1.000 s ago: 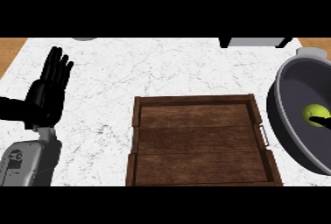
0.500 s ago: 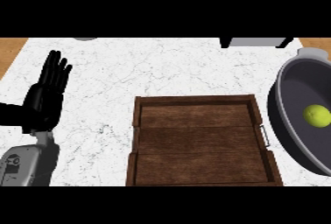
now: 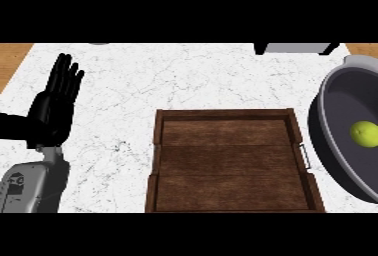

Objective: Pick the pear from the tray and place it in the pot

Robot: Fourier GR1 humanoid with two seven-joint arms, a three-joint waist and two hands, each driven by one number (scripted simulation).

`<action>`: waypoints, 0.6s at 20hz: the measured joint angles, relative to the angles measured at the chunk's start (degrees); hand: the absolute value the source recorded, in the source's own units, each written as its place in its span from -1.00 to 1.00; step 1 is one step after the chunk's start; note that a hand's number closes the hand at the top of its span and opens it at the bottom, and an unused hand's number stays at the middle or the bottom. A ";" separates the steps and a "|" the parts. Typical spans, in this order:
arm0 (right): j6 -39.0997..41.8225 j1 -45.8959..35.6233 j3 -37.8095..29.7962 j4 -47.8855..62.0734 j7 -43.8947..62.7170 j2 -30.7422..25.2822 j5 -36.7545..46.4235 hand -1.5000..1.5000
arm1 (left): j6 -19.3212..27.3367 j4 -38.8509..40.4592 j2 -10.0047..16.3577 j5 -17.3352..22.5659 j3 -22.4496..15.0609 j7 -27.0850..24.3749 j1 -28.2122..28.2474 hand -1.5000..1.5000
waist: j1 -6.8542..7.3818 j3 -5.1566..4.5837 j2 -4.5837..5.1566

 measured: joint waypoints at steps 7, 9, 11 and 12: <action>0.04 1.65 -1.91 7.76 -2.72 -6.13 -1.16 -1.00 | -0.58 0.37 -0.08 0.25 -0.08 -0.07 -0.54 0.00 | 0.43 0.17 0.27; 0.69 2.28 -2.12 8.81 -2.86 -7.56 -1.45 -1.00 | -0.61 0.97 -0.01 0.38 0.28 -0.37 -0.98 0.00 | 0.34 0.21 0.32; 1.08 2.98 -2.39 9.56 -2.98 -8.75 -1.80 -1.00 | -0.20 1.28 -0.39 -0.03 0.12 -0.85 -1.07 0.00 | 0.28 0.27 0.36; 0.97 3.30 -2.43 9.88 -3.17 -8.97 -1.86 -1.00 | -0.11 1.33 -0.66 -0.05 0.05 -1.15 -0.87 0.00 | 0.36 0.29 0.39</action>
